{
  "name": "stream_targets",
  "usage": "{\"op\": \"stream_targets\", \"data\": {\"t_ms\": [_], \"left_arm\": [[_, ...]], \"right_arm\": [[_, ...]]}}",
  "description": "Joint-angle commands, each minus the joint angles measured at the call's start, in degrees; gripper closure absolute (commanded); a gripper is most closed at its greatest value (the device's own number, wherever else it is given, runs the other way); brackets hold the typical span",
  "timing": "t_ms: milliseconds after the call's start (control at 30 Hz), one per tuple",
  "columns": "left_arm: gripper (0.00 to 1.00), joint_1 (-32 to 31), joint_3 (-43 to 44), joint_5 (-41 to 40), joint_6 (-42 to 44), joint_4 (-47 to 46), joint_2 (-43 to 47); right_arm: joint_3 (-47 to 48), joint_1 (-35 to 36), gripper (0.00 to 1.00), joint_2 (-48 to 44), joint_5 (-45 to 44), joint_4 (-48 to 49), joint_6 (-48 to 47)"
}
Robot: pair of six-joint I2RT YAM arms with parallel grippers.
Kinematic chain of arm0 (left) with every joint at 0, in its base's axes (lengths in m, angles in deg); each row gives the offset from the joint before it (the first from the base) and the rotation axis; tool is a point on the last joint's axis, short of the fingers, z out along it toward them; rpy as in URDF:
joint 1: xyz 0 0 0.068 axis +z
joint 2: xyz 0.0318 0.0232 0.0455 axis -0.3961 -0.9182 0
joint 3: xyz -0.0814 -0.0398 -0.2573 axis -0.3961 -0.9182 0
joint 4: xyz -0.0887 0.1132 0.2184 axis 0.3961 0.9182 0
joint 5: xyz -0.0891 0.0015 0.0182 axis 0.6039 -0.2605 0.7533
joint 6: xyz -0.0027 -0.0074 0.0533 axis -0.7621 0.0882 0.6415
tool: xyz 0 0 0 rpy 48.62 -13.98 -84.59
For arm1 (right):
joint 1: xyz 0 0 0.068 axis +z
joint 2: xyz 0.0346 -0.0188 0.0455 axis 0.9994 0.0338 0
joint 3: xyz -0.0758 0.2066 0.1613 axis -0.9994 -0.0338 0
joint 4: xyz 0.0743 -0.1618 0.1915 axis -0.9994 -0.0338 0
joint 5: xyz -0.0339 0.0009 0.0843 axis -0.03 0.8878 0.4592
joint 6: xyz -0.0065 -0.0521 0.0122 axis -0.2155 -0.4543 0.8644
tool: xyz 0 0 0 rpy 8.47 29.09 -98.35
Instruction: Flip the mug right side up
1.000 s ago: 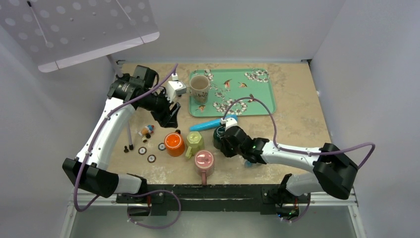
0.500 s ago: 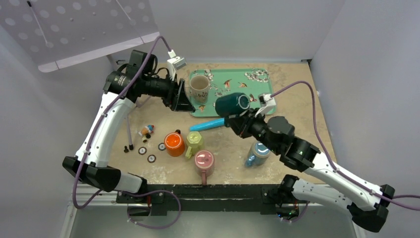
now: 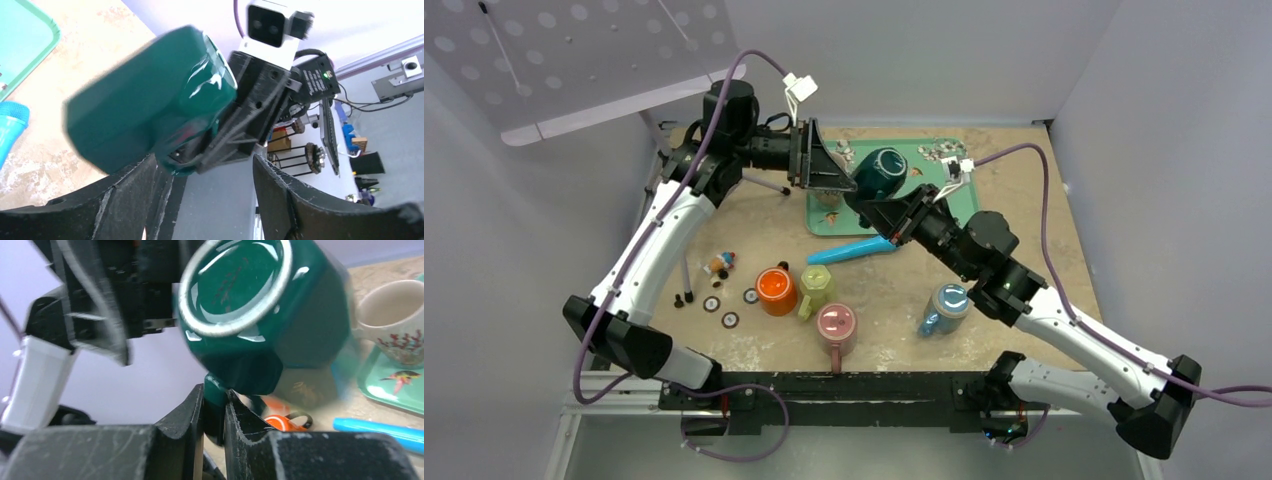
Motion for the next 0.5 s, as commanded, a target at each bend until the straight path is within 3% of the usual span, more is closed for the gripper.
{"op": "stream_targets", "data": {"t_ms": [0,100,300,467], "left_arm": [[0.27,0.0,2.2,-0.5,-3.4,-3.7,-2.0],[0.28,-0.1,3.0,0.0,-4.8,-5.0,-2.8],[0.28,1.5,3.4,-3.2,1.7,0.7,-4.3],[0.29,1.6,2.2,-3.4,3.3,0.8,-4.1]], "right_arm": [[2.2,-0.3,1.00,-2.9,4.3,13.1,1.0],[2.0,-1.6,1.00,-3.4,4.5,12.6,1.1],[5.0,-5.1,1.00,-3.1,-0.9,-1.5,-0.7],[5.1,-8.3,1.00,-2.9,2.7,2.5,2.2]]}}
